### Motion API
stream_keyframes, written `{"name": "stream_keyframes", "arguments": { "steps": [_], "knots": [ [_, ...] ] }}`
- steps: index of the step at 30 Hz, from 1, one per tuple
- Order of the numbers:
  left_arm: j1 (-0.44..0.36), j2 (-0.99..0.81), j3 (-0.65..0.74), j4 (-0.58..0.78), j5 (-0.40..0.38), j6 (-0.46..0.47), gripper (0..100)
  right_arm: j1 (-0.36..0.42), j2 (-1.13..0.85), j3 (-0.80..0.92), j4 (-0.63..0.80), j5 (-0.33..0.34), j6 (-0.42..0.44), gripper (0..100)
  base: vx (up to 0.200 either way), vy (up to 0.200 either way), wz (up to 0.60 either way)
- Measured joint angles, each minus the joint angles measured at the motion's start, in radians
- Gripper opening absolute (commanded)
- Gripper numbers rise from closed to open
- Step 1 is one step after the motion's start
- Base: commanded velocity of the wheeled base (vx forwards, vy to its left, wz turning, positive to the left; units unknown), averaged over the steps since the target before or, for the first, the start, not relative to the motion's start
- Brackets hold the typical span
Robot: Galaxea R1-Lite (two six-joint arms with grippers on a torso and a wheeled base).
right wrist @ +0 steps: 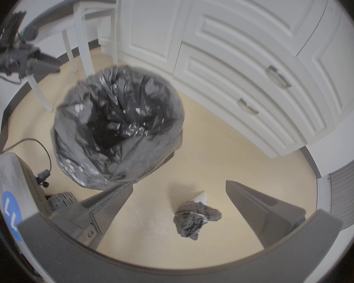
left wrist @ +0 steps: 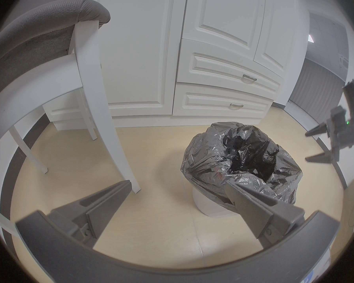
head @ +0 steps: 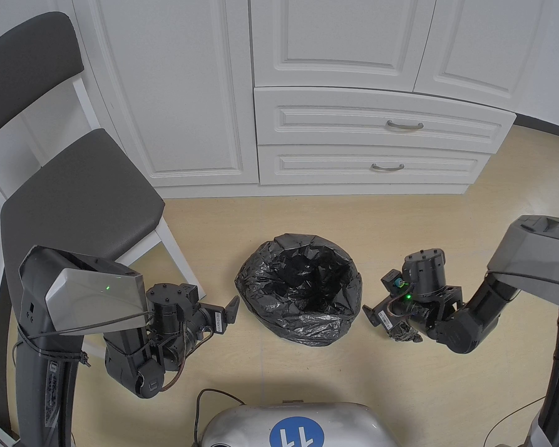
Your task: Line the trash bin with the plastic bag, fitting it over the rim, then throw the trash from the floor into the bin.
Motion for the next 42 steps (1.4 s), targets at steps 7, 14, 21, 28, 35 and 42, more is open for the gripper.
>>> {"name": "stream_keyframes", "arguments": {
  "steps": [7,14,21,28,35,42],
  "knots": [
    [-0.008,-0.007,0.0,0.0,0.015,-0.001,100,0.029,-0.095,0.041,-0.01,-0.001,0.005,100,0.0,0.0,0.0],
    [-0.018,-0.013,0.0,0.0,0.035,-0.008,100,0.058,0.007,-0.004,-0.022,-0.009,0.013,100,0.0,0.0,0.0],
    [-0.024,-0.019,0.0,0.0,0.041,-0.011,100,0.052,0.083,-0.039,-0.017,-0.011,0.011,100,0.0,0.0,0.0],
    [-0.025,-0.02,0.0,0.0,0.041,-0.011,100,0.034,0.145,-0.081,-0.013,-0.01,0.01,100,0.0,0.0,0.0],
    [-0.026,-0.02,-0.001,0.0,0.041,-0.011,100,0.014,0.222,-0.149,-0.016,-0.01,0.02,100,0.0,0.0,0.0],
    [-0.025,-0.021,-0.004,0.0,0.041,-0.011,100,0.007,0.29,-0.22,-0.013,-0.01,0.063,100,0.0,0.0,0.0]
  ]
}}
